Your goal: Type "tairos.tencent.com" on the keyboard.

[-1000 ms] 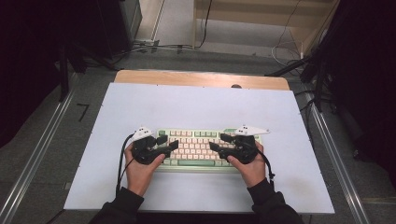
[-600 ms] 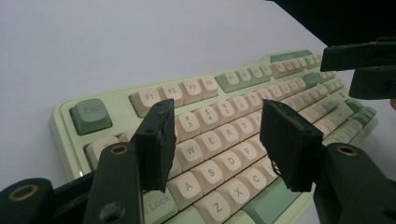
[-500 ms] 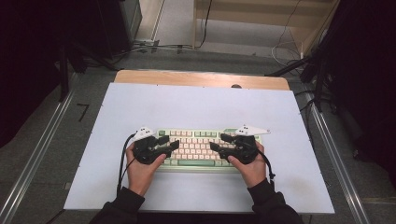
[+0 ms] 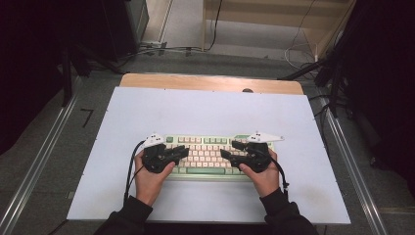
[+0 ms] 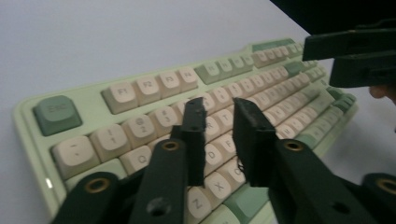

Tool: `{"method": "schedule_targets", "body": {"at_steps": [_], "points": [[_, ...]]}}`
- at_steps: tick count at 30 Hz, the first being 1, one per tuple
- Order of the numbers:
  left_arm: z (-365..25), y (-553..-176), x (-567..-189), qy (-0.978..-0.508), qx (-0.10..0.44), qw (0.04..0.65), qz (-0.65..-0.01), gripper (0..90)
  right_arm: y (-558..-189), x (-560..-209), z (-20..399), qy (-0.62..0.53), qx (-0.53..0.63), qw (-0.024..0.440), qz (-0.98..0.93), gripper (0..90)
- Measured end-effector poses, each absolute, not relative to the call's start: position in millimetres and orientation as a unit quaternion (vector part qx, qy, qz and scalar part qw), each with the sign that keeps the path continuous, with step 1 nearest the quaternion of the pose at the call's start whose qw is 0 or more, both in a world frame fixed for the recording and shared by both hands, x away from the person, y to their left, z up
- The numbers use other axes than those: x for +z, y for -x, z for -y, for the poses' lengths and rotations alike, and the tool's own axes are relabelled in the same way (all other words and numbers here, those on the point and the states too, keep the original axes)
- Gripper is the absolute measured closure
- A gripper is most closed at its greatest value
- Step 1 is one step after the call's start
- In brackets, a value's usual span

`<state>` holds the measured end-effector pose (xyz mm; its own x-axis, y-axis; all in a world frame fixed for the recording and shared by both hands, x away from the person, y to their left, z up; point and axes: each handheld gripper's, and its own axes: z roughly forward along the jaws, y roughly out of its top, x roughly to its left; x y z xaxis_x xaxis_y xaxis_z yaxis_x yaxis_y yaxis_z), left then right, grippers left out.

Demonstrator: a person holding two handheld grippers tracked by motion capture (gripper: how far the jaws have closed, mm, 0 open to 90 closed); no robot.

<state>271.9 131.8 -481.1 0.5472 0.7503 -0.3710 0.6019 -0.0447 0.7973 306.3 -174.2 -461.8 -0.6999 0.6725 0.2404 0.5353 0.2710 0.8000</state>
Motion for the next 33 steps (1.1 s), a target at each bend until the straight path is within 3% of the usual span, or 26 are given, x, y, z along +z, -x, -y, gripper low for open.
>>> {"method": "schedule_targets", "body": {"at_steps": [4, 33], "points": [[-128.0, -270.6, -481.1, -0.728, 0.061, 0.504, -0.46, 89.8, -306.1, -462.3, 173.7, -0.38, 0.467, 0.073, -0.795, 36.8], [-111.5, -271.3, -491.1, -0.772, 0.05, 0.455, -0.441, 90.0, -303.0, -463.9, 181.7, -0.387, 0.465, 0.073, -0.793, 36.9]]}}
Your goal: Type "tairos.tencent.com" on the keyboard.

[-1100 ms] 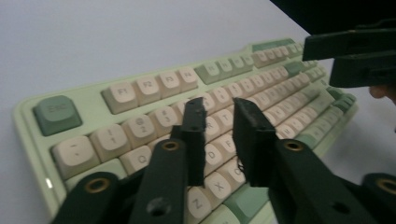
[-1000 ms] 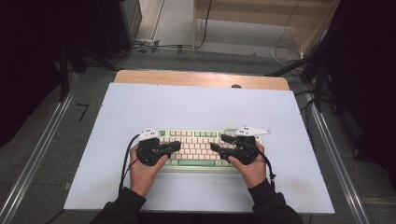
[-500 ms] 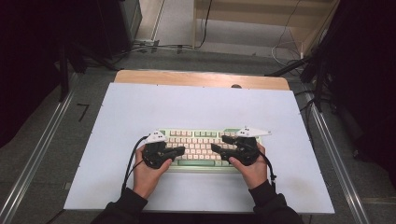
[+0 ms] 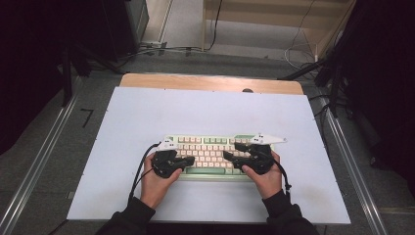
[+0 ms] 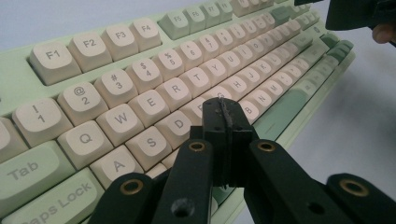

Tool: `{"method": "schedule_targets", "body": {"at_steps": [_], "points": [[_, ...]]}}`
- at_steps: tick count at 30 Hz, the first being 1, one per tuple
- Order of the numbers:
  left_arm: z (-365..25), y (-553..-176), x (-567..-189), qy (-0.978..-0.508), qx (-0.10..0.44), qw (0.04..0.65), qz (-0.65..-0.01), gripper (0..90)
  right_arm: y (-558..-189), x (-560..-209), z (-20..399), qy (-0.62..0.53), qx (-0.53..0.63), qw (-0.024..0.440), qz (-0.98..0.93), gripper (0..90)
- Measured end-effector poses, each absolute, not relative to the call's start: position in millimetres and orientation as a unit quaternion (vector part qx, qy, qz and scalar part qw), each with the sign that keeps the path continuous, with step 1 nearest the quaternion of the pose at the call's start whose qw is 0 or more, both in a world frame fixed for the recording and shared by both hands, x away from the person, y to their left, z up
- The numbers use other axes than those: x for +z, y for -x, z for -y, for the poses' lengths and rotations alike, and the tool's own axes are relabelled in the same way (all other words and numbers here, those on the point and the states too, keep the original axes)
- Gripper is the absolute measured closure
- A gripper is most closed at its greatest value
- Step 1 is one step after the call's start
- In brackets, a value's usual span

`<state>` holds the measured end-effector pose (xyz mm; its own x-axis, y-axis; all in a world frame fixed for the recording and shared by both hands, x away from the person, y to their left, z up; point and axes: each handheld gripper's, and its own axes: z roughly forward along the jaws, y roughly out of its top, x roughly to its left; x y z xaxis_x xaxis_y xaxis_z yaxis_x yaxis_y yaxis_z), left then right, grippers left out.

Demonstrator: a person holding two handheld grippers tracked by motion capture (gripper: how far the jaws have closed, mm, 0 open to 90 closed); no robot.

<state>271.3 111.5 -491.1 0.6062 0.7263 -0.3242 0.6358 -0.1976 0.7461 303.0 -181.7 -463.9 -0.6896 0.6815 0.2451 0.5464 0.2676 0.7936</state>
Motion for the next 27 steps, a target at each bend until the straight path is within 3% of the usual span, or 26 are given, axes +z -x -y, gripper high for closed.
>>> {"method": "schedule_targets", "body": {"at_steps": [27], "points": [[-107.3, -272.2, -494.9, -0.781, 0.045, 0.439, -0.441, 90.0, -302.6, -464.1, 181.2, -0.386, 0.465, 0.071, -0.794, 37.0]]}}
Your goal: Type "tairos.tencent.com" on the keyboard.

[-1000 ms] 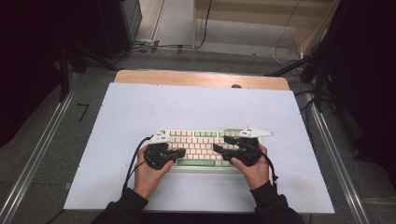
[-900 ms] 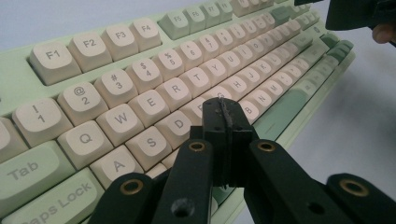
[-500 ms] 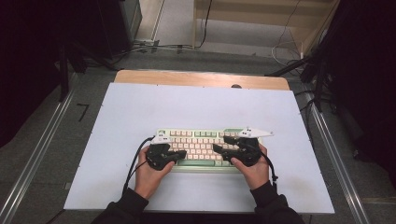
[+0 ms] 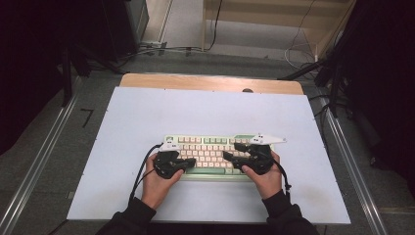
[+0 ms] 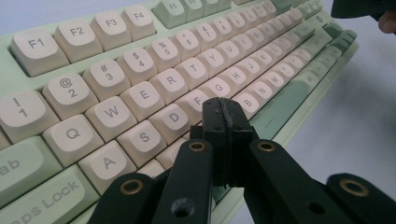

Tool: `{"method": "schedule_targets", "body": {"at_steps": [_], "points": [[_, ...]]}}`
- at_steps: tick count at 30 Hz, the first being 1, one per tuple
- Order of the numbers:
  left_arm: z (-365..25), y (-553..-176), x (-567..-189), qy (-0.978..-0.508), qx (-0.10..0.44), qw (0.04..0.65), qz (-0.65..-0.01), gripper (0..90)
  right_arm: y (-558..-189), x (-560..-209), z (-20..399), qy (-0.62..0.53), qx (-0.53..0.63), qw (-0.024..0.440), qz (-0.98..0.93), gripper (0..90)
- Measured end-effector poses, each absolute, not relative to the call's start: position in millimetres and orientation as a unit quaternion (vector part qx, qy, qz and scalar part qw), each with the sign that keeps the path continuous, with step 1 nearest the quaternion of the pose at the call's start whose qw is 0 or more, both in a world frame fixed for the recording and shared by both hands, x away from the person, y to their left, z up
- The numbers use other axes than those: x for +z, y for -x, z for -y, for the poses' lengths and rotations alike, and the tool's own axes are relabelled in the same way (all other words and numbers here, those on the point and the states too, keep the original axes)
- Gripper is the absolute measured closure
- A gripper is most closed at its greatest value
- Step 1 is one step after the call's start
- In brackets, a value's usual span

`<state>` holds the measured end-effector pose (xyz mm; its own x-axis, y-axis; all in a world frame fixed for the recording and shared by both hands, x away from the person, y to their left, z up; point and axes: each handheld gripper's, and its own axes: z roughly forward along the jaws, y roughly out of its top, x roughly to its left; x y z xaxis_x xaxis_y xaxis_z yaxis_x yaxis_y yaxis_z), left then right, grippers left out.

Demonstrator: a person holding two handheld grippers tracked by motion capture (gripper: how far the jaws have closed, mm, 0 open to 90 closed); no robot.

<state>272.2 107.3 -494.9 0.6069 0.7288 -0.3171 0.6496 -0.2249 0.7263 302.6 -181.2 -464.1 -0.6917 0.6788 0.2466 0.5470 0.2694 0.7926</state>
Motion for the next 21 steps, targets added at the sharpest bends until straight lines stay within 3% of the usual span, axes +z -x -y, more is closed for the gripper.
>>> {"method": "schedule_targets", "body": {"at_steps": [5, 10, 14, 21], "points": [[-109.4, -271.3, -492.7, -0.772, 0.043, 0.46, -0.437, 88.5, -302.5, -464.6, 180.9, -0.386, 0.463, 0.071, -0.795, 37.0], [-120.1, -268.7, -479.5, -0.732, 0.06, 0.522, -0.435, 65.8, -302.3, -464.1, 181.5, -0.385, 0.464, 0.072, -0.794, 39.8], [-129.9, -268.7, -475.6, -0.705, 0.084, 0.542, -0.451, 51.8, -301.9, -464.4, 181.0, -0.38, 0.463, 0.073, -0.798, 48.0], [-134.9, -271.0, -477.1, -0.696, 0.098, 0.536, -0.468, 46.8, -299.3, -464.6, 178.7, -0.366, 0.46, 0.079, -0.805, 67.4]]}}
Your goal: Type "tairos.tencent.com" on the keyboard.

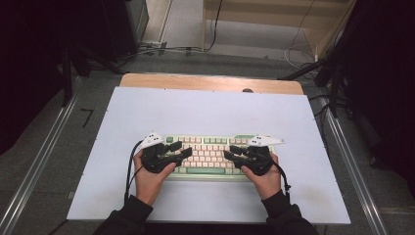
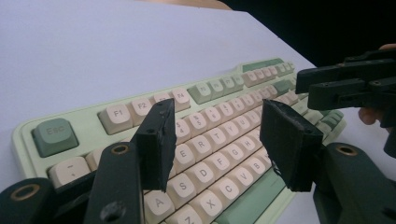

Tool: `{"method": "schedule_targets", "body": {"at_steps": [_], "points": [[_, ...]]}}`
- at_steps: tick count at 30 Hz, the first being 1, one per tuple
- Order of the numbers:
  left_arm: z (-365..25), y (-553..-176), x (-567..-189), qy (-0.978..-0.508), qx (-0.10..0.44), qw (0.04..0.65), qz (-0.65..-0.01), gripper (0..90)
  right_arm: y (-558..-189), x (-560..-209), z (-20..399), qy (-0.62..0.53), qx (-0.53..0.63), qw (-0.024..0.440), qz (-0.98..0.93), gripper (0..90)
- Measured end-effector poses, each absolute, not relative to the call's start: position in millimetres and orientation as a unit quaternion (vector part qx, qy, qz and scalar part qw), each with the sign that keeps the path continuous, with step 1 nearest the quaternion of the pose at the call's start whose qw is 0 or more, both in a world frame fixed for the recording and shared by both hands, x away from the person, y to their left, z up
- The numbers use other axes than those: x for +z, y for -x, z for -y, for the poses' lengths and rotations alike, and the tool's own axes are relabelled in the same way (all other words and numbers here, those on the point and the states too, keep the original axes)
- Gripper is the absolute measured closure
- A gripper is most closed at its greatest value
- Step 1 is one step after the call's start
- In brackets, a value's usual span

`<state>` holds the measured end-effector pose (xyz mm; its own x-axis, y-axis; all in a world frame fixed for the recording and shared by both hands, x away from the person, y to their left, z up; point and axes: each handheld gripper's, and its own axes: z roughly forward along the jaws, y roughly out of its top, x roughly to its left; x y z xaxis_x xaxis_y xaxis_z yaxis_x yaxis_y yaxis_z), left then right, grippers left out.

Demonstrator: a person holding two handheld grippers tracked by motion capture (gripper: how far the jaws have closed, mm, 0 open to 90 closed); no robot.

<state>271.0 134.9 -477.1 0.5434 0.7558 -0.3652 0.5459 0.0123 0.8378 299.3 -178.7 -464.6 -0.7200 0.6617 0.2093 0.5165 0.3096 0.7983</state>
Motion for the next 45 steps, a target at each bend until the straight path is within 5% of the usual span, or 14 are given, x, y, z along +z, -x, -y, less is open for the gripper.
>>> {"method": "schedule_targets", "body": {"at_steps": [8, 20, 22, 28, 31, 36, 45], "points": [[-135.6, -272.0, -477.7, -0.694, 0.103, 0.534, -0.472, 46.5, -296.4, -463.1, 178.0, -0.356, 0.458, 0.087, -0.81, 87.3], [-136.7, -274.3, -479.7, -0.699, 0.103, 0.525, -0.475, 46.7, -295.2, -463.2, 176.2, -0.351, 0.453, 0.084, -0.815, 87.4], [-136.5, -274.5, -479.9, -0.699, 0.104, 0.524, -0.475, 46.8, -296.9, -463.8, 177.0, -0.354, 0.46, 0.077, -0.81, 66.0], [-135.2, -275.9, -481.6, -0.705, 0.1, 0.518, -0.474, 52.4, -301.0, -466.8, 179.3, -0.375, 0.458, 0.083, -0.802, 39.3], [-134.8, -276.3, -481.8, -0.707, 0.096, 0.518, -0.473, 59.1, -301.6, -467.4, 180.6, -0.382, 0.458, 0.081, -0.799, 36.9], [-133.4, -277.6, -482.4, -0.72, 0.087, 0.508, -0.464, 88.9, -301.4, -467.5, 182.0, -0.385, 0.458, 0.078, -0.797, 36.6], [-124.7, -286.4, -486.9, -0.742, 0.1, 0.478, -0.46, 90.0, -300.3, -469.5, 182.8, -0.389, 0.454, 0.075, -0.798, 36.6]]}}
